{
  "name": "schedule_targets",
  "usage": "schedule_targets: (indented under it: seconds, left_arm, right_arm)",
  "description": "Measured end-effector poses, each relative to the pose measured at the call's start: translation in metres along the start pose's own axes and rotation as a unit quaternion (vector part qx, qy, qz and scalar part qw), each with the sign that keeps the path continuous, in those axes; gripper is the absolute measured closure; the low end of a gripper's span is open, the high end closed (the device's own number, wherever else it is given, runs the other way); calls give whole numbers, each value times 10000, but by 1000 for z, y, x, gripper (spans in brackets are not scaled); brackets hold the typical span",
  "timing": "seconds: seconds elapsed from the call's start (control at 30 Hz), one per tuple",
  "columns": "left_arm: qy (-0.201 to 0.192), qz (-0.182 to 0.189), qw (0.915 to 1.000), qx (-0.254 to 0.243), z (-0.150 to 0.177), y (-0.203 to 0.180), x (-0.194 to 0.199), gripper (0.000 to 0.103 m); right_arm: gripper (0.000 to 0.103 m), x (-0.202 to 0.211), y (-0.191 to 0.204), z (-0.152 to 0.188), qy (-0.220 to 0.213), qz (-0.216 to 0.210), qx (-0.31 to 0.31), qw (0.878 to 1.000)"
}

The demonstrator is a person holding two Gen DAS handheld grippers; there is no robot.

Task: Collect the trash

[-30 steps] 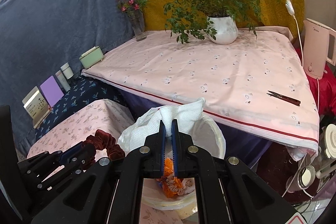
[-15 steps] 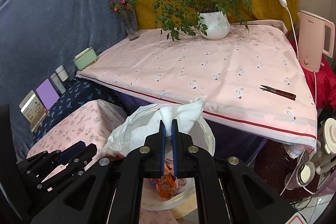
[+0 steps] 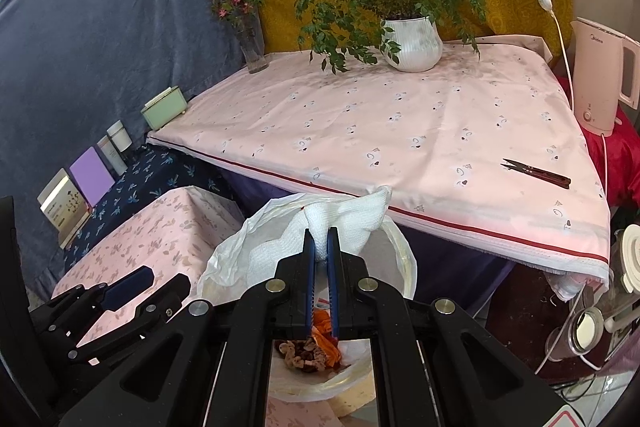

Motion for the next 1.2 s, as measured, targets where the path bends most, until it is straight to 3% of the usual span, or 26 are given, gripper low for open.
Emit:
schedule_targets:
  seconds: [0.67, 0.77, 0.97, 1.07, 1.2]
  left_arm:
    - [38, -163, 9994, 289, 10, 30, 2, 60]
    - [29, -180, 9993, 320, 11, 33, 5, 60]
    - [-25, -206, 9990, 387, 15, 40, 12, 54]
    - [-40, -219, 9989, 412, 17, 44, 16, 54]
    - [-65, -237, 9985, 479, 22, 50, 23, 50]
  right_arm:
    - [90, -5, 29, 5, 134, -130, 322, 9993]
    - [79, -3, 32, 6, 129, -109, 358, 9992]
    - [75, 6, 42, 10, 84, -65, 563, 9984]
    - [66, 12, 45, 12, 50, -24, 654, 9978]
    - [62, 19, 48, 16, 28, 31, 767, 9970]
Point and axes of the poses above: each gripper's, at about its wrist camera, not at the fingertips, and x roughly against the way its jaws point, y to its left, z to its underside, the point moved 5 cm from there along -x, roughly the way its jaws point, and after that the axes turned 3 degrees about z, right-handed, at the moved point
